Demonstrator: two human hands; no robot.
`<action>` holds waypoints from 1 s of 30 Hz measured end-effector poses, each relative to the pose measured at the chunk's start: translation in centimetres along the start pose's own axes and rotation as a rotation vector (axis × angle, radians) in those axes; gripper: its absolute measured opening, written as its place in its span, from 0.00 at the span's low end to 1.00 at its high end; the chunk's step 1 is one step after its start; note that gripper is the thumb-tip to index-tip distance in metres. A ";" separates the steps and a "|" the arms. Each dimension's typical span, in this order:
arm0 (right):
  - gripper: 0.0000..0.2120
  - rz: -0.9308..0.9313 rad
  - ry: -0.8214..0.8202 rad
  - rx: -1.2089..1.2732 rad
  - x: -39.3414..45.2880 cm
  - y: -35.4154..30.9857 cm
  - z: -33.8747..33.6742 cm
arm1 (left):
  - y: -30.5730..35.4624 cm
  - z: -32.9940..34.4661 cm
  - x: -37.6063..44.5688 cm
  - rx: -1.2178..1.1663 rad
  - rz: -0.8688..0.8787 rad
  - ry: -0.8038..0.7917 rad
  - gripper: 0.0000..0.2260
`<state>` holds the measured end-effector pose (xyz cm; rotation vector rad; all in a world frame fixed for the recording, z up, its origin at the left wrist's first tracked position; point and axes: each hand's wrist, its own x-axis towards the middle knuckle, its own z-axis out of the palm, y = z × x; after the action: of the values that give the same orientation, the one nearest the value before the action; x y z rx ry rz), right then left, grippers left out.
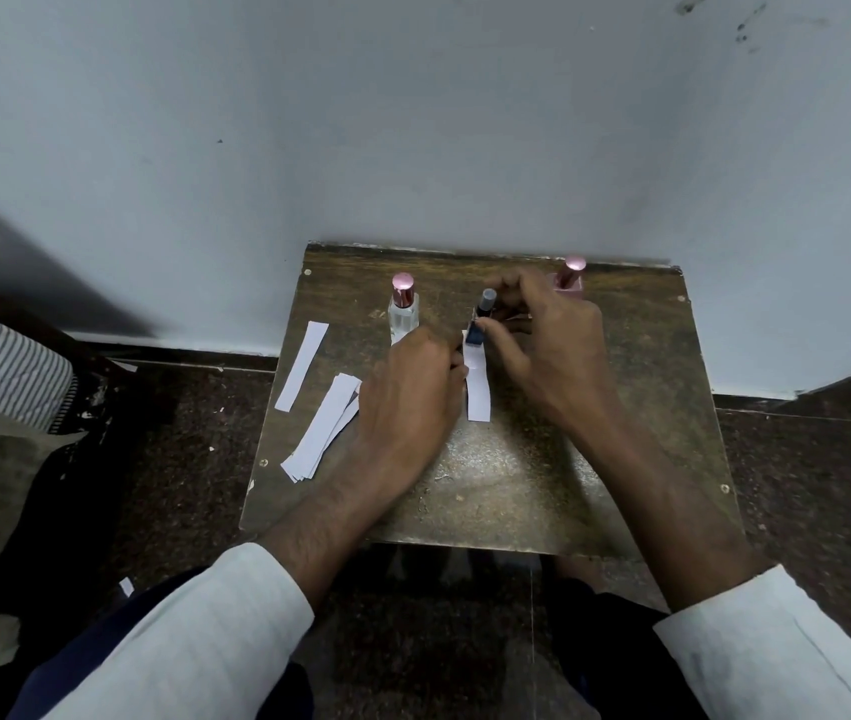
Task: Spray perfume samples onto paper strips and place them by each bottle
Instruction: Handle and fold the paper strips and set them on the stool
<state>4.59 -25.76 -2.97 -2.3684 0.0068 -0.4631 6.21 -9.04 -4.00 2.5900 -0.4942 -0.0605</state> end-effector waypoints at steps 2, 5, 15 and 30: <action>0.16 0.006 -0.004 -0.010 -0.1 0.0 -0.2 | -0.2 0.1 -0.2 -0.021 0.017 -0.001 0.04; 0.19 0.008 -0.008 -0.045 -0.6 -0.1 -0.4 | -0.4 0.0 -0.9 -0.077 -0.008 0.008 0.09; 0.20 0.067 -0.063 -0.139 -2.9 -0.4 -1.3 | -0.3 -0.7 -2.3 0.002 0.004 -0.005 0.16; 0.08 0.109 -0.155 -0.223 -4.4 -0.2 -2.7 | -1.7 -3.1 -3.3 -0.084 0.085 0.067 0.07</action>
<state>-0.47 -26.79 -2.46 -2.6016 0.1211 -0.2354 4.14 -5.09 -2.28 2.4772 -0.5639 0.0329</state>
